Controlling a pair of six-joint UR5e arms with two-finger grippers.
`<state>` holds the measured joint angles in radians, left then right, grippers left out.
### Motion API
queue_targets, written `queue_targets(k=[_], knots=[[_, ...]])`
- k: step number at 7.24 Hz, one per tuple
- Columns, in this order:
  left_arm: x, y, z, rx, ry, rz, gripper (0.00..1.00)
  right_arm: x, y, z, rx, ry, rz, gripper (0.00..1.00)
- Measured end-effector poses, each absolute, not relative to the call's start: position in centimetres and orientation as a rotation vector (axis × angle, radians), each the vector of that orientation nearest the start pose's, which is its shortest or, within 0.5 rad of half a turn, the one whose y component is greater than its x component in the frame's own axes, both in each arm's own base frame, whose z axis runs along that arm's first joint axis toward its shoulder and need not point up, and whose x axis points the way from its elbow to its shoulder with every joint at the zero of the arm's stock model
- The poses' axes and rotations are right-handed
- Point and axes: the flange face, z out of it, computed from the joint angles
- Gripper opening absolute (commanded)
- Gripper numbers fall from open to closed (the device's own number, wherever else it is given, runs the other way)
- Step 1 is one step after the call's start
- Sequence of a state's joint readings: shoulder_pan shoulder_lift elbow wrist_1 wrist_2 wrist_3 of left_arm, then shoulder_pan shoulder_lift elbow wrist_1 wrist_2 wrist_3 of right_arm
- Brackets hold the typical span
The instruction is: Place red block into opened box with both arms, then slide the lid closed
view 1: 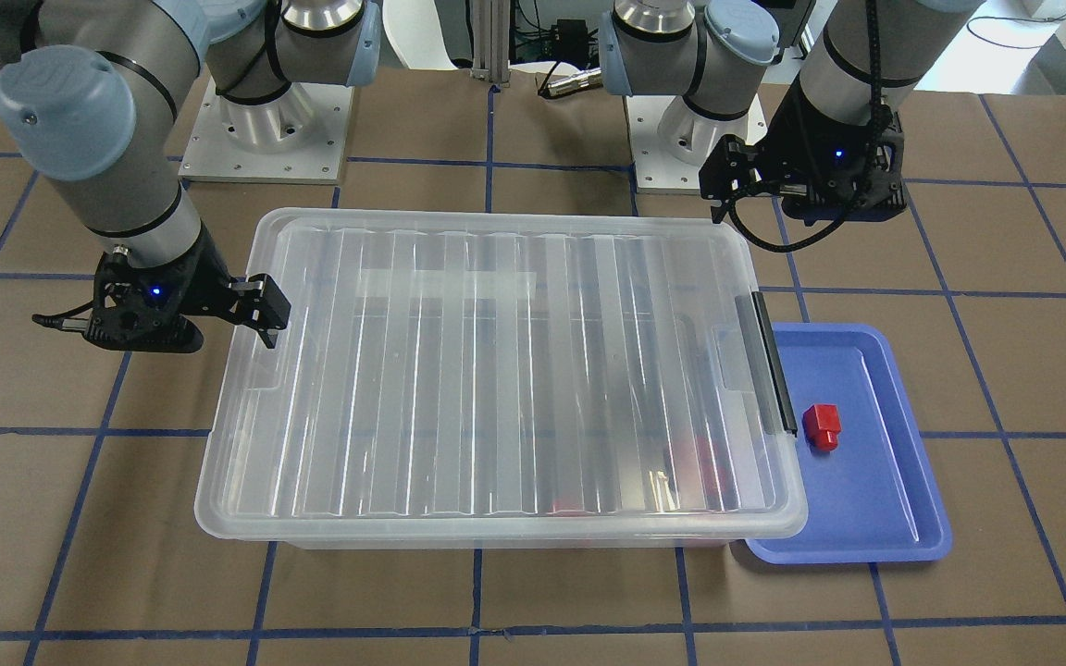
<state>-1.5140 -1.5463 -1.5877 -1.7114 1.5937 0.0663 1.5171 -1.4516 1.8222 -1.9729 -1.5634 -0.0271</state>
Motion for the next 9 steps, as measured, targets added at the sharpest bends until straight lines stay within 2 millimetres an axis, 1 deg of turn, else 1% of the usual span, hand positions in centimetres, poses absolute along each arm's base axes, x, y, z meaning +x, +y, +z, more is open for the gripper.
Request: queue_targets(k=[3, 6, 7, 8, 9], knots=[[-10.4, -47.4, 47.9, 0.017, 3.121, 0.209, 1.00, 10.2, -53.0, 34.6, 0.003, 3.142, -0.094, 1.00], [-10.3, -47.5, 47.9, 0.015, 3.122, 0.206, 1.00, 8.6, -53.3, 34.4, -0.068, 3.149, -0.106, 1.00], [-10.3, -47.5, 47.9, 0.014, 3.123, 0.206, 1.00, 8.0, -53.4, 34.4, -0.085, 3.150, -0.108, 1.00], [-10.3, -47.5, 47.9, 0.013, 3.123, 0.204, 1.00, 6.9, -53.6, 34.5, -0.101, 3.152, -0.112, 1.00], [-10.3, -47.5, 47.9, 0.013, 3.123, 0.204, 1.00, 5.3, -53.8, 34.7, -0.100, 3.155, -0.121, 1.00]])
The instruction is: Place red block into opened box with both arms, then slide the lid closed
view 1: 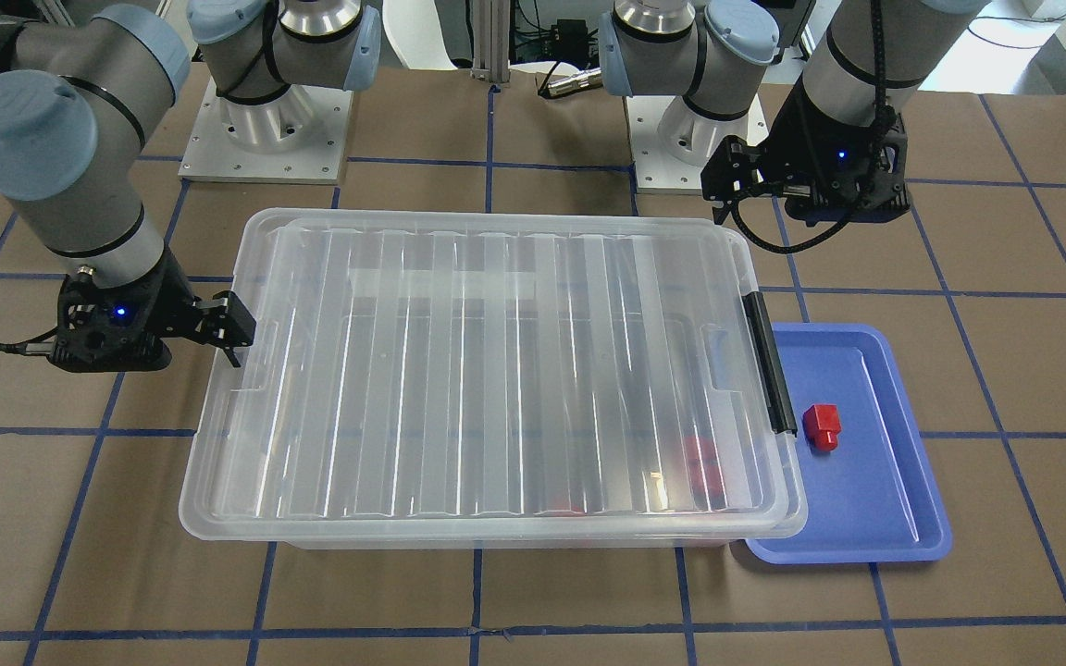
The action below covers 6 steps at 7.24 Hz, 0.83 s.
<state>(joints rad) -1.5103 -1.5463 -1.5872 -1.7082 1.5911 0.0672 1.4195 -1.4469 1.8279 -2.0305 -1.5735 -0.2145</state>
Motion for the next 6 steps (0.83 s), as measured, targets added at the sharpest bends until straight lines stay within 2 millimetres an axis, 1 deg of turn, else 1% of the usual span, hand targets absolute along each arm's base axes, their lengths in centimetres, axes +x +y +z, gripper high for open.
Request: queue_targets(k=[2, 4, 6], knots=[[-10.3, -47.5, 48.0, 0.014, 3.121, 0.201, 1.00, 2.0, -53.9, 35.1, -0.122, 3.159, -0.139, 1.00], [-10.4, -47.3, 48.3, 0.017, 3.122, 0.188, 1.00, -0.8, -53.9, 35.3, -0.123, 3.161, -0.147, 1.00], [-10.6, -47.2, 48.5, 0.013, 3.134, 0.177, 1.00, -3.0, -53.9, 35.5, -0.091, 3.169, -0.151, 1.00]])
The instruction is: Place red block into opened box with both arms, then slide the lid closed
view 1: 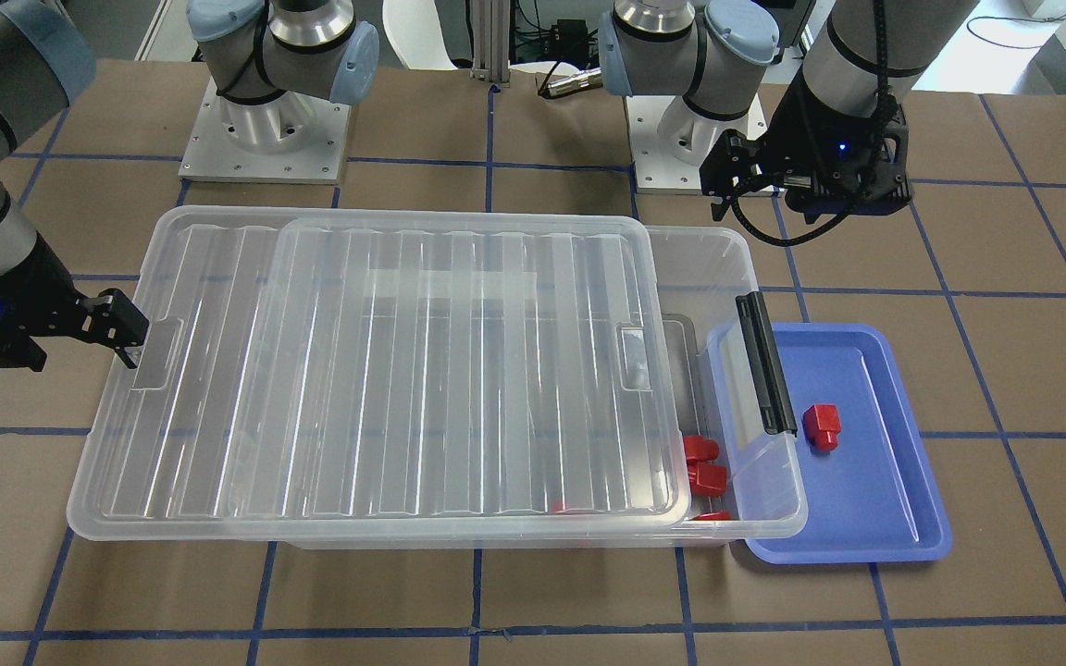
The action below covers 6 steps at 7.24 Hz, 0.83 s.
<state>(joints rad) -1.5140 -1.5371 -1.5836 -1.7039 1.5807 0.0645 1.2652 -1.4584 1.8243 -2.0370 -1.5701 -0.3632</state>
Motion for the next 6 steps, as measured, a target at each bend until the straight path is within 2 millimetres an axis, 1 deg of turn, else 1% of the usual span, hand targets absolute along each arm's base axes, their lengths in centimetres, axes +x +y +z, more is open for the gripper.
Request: queue_targets(k=[3, 6], knots=[[-10.5, -47.3, 48.5, 0.017, 3.126, 0.165, 1.00, -5.4, -53.7, 35.6, -0.037, 3.169, -0.146, 1.00], [-10.4, -47.4, 48.5, 0.003, 3.124, 0.159, 1.00, -8.3, -53.3, 35.6, 0.032, 3.176, -0.134, 1.00]])
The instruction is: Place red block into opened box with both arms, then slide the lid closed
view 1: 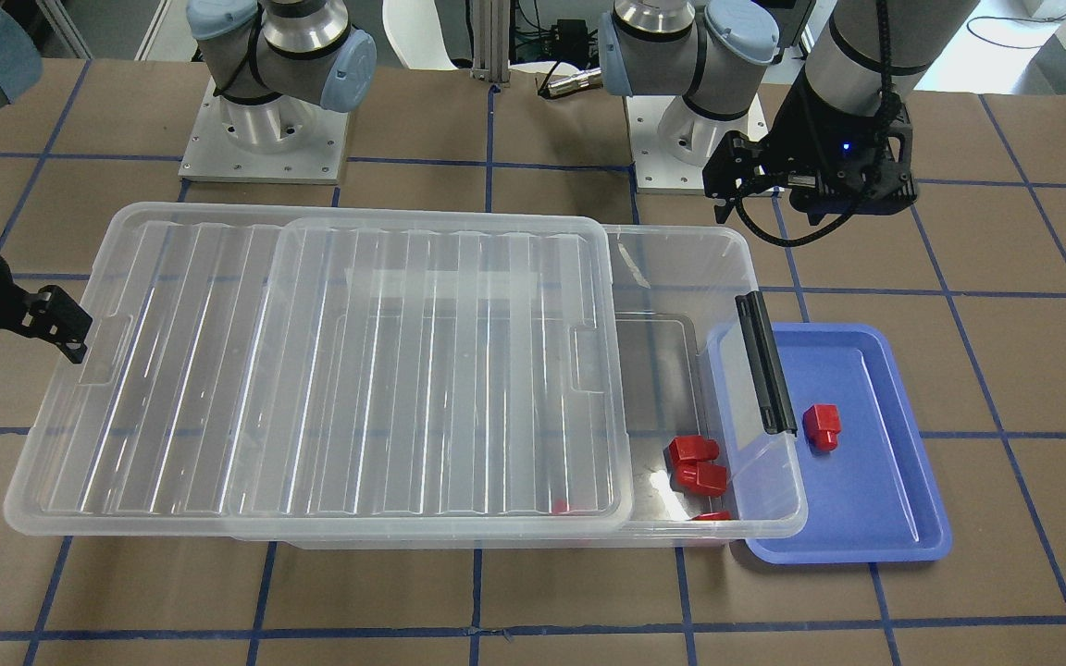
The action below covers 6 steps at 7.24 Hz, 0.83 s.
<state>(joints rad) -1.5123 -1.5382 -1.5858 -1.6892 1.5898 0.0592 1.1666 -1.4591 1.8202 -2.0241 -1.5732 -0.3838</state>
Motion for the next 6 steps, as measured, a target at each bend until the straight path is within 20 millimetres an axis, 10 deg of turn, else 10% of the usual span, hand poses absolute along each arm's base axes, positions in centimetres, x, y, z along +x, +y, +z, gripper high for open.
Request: queue_targets(k=[4, 6], knots=[[-8.1, -49.3, 47.6, 0.013, 3.129, 0.132, 1.00, -10.8, -52.9, 35.7, 0.089, 3.193, -0.129, 1.00], [-1.8, -50.9, 46.2, -0.059, 3.126, 0.165, 1.00, -12.7, -52.4, 35.7, 0.121, 3.194, -0.122, 1.00]])
